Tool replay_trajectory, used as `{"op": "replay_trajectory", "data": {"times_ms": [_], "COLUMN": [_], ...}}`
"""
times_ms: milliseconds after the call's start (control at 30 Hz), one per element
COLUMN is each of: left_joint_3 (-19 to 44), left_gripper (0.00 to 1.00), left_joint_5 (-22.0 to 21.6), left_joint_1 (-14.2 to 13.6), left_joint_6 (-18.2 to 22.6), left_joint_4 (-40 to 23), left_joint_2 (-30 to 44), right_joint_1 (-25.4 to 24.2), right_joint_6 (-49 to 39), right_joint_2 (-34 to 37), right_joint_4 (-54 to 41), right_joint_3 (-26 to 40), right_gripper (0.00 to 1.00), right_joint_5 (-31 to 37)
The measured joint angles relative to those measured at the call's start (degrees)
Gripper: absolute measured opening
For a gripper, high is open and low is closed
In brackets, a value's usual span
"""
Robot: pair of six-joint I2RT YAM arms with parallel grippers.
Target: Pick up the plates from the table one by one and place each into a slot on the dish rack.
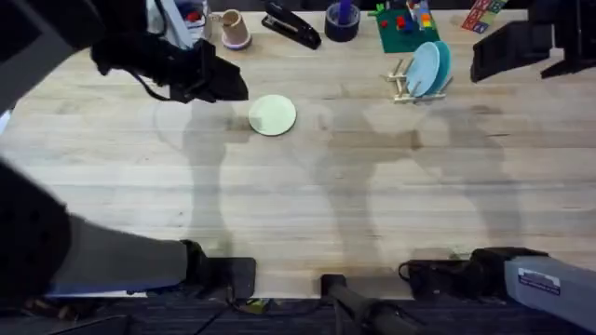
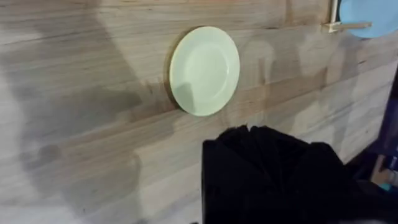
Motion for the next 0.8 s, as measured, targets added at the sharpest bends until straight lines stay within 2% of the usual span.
{"op": "replay_trajectory", "data": {"times_ms": [233, 667, 800], "left_joint_3": [0.0, 0.0, 0.1], "left_gripper": [0.042, 0.042, 0.042], "left_joint_5": [2.7, 3.6, 7.6], "left_joint_1": [0.0, 0.0, 0.4], "left_joint_6": [1.9, 3.1, 3.0], "left_joint_4": [3.2, 9.4, 10.6], "left_joint_2": [9.4, 20.4, 23.0], "right_joint_1": [0.0, 0.0, 0.0], "right_joint_6": [0.0, 0.0, 0.0], "right_joint_2": [0.0, 0.0, 0.0], "right_joint_4": [0.0, 0.1, 0.2], "right_joint_3": [0.0, 0.0, 0.0], "right_gripper": [0.995, 0.995, 0.995], "right_joint_5": [0.0, 0.0, 0.0]}}
